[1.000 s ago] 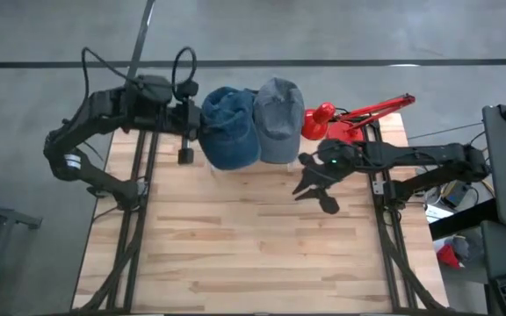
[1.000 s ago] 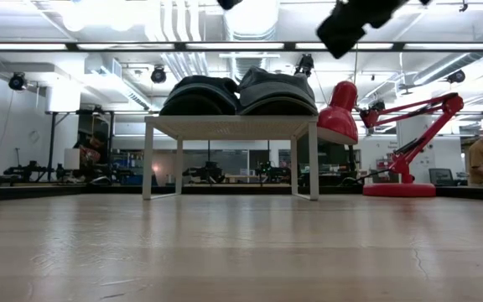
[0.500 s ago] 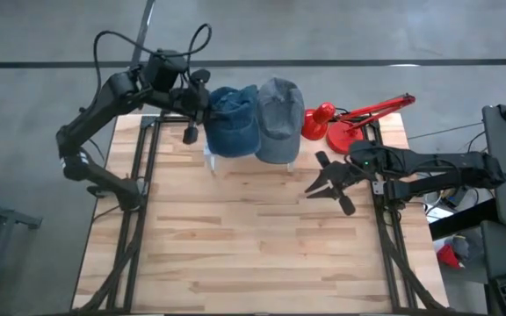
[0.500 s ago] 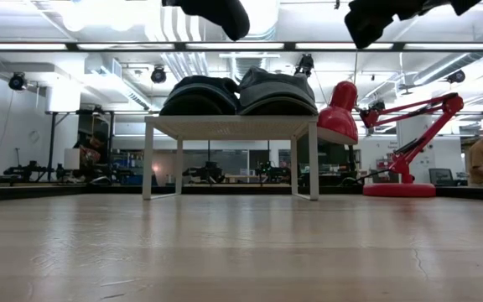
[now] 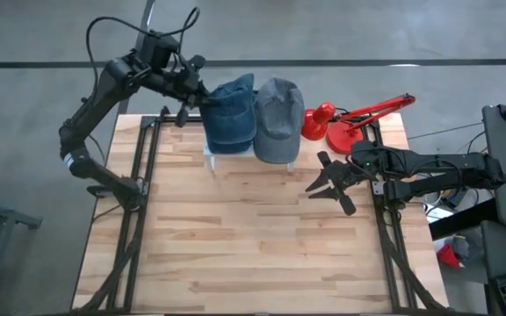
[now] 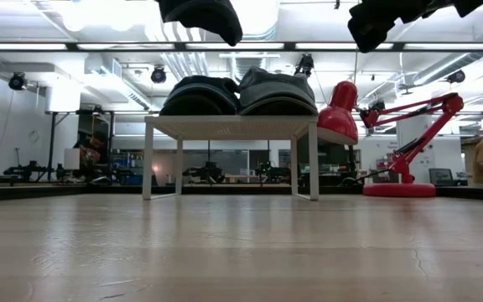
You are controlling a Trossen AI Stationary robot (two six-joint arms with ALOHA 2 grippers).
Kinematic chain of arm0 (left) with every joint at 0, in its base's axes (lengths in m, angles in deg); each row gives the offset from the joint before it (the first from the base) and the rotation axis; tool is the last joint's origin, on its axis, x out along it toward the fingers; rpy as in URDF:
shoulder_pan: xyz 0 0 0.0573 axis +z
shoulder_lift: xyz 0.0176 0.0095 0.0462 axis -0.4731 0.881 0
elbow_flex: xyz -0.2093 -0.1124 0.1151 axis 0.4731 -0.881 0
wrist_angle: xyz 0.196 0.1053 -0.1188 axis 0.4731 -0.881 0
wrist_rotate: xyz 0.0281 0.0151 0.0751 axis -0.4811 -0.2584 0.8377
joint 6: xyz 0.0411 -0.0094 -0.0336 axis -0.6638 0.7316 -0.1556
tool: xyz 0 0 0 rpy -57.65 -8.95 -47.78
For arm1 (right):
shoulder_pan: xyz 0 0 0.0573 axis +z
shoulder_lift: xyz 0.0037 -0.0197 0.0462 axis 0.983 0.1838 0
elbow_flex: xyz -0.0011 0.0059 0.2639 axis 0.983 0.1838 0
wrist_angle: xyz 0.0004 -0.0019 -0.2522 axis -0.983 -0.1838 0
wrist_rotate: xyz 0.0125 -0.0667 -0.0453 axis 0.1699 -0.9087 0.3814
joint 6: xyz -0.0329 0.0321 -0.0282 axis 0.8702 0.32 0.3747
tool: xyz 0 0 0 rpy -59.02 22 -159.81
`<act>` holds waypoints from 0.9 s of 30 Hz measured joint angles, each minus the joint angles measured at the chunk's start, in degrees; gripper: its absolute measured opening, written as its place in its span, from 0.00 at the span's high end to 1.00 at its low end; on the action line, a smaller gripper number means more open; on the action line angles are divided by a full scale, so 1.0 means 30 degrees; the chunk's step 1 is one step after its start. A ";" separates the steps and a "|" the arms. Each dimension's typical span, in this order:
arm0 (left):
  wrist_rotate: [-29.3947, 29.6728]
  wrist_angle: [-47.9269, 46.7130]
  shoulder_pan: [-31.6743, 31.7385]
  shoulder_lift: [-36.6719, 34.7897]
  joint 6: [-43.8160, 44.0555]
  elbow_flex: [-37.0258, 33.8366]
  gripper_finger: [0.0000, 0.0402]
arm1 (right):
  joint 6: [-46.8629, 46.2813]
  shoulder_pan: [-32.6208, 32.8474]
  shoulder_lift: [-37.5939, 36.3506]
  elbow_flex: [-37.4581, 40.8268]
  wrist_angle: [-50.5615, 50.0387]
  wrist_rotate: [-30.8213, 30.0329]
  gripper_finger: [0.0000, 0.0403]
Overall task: Pick & Place hat
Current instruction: Stack the blue cap on the blue cap on the shelf
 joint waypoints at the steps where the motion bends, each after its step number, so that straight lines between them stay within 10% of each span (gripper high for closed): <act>1: -0.0328 -0.0059 0.0120 0.0140 -0.0385 -0.0003 1.00 | 0.0002 0.0000 0.0006 0.0000 -0.0024 -0.0042 0.76; 27: -0.5204 -0.1297 0.3071 0.1718 -0.6447 -0.1218 1.00 | -0.0348 -0.0029 0.0039 0.0007 0.0103 -0.2408 0.81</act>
